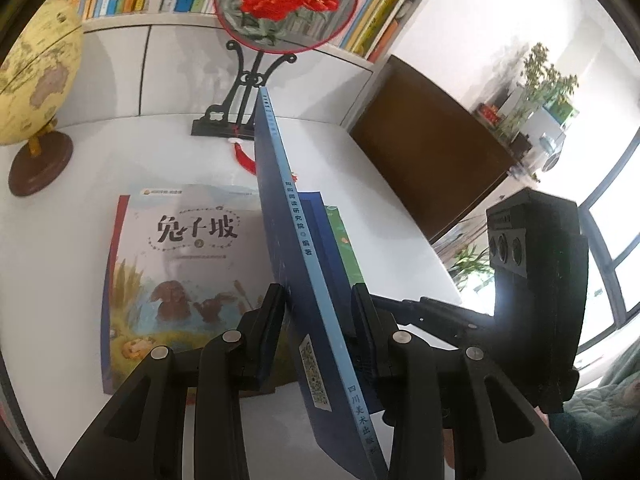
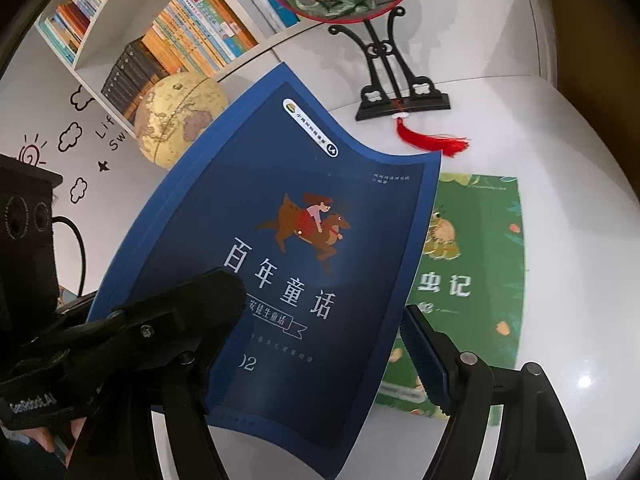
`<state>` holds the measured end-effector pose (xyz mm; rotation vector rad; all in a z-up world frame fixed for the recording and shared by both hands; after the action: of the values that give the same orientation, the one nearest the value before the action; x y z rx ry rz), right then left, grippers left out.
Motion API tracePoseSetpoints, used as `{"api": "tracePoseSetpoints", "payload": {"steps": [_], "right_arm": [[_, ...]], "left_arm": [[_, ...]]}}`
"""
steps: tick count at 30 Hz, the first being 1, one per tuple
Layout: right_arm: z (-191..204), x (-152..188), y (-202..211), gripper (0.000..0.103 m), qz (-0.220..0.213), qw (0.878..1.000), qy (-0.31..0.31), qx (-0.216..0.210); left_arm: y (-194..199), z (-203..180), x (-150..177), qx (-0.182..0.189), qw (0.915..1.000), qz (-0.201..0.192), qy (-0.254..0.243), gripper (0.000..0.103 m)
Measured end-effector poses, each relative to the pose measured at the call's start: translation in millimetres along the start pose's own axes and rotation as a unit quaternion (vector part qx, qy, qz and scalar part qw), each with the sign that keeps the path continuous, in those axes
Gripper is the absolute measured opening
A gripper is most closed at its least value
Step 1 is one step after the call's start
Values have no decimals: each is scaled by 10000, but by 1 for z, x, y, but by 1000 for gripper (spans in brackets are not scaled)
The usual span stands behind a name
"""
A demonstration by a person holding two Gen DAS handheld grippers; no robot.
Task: Organize books
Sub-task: 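Raise the dark blue book upright with the left tool and turn away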
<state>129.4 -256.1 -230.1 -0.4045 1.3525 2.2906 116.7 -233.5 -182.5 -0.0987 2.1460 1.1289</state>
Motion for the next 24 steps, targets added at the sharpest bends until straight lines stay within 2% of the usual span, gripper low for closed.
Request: {"api": "tracePoseSetpoints", "payload": {"steps": [4, 11, 18, 24], "right_arm": [[12, 3, 3, 75, -103, 9999, -86, -15], [21, 7, 21, 75, -225, 9996, -131, 59], [53, 1, 53, 75, -522, 9985, 112, 153], [93, -12, 72, 76, -793, 9958, 446, 122]], "left_arm": [[10, 4, 4, 56, 10000, 39, -34, 30], [25, -8, 1, 391, 9992, -59, -27, 30], [56, -15, -10, 728, 9967, -337, 77, 31], [95, -7, -24, 728, 9950, -673, 70, 32]]}}
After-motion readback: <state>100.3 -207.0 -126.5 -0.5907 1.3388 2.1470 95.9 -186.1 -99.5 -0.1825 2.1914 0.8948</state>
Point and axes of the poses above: each gripper's, at about its wrist camera, not at the fingertips, and y roughly against the way its jaws point, z to its left, x to its underside, the point moved 10 cm from there along -y, roughly the way its jaws point, and after that the axes turned 5 degrees about -y, right-handed, at the moved point
